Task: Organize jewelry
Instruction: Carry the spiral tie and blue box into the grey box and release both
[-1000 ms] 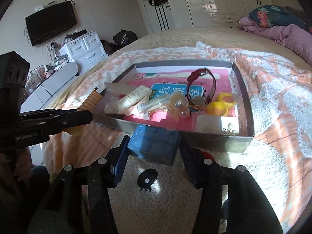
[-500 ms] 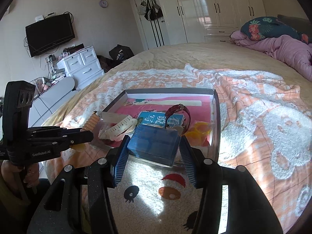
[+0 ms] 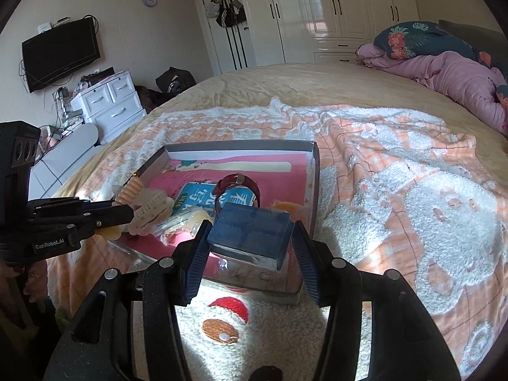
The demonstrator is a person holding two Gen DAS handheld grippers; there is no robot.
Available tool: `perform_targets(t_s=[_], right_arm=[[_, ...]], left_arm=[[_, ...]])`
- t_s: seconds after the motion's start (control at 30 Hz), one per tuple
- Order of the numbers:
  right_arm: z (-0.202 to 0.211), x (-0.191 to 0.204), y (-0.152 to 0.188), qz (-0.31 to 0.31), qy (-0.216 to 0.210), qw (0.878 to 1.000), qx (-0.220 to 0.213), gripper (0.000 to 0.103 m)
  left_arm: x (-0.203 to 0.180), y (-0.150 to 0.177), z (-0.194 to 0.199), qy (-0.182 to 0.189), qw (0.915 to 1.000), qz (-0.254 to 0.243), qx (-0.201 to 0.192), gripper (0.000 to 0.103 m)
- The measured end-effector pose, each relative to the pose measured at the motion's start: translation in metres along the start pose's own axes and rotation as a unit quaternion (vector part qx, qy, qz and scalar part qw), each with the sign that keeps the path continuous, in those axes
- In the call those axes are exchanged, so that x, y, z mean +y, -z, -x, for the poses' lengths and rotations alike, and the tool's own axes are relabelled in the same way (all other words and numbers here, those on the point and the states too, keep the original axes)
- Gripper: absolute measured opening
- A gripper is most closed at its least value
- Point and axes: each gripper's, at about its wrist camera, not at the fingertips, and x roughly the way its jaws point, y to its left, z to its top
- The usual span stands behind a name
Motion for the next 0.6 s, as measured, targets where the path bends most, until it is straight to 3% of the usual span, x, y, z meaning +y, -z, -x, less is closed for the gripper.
perform_targets(t_s=[0.27,0.6], right_arm=[[-0.028,0.001,-0.005,0.009,0.005,1.000,0.022,0.050],[-0.044,0.008,-0.006,0.009,0.006,0.999,0.039,0.051]], left_arm=[[0.002,-0.009,-0.027,-0.001,0.9999,-0.007,0.012,0.011],[0.007,-0.009,-0.032,0.003,0.9998,-0.006,0.017,0.011]])
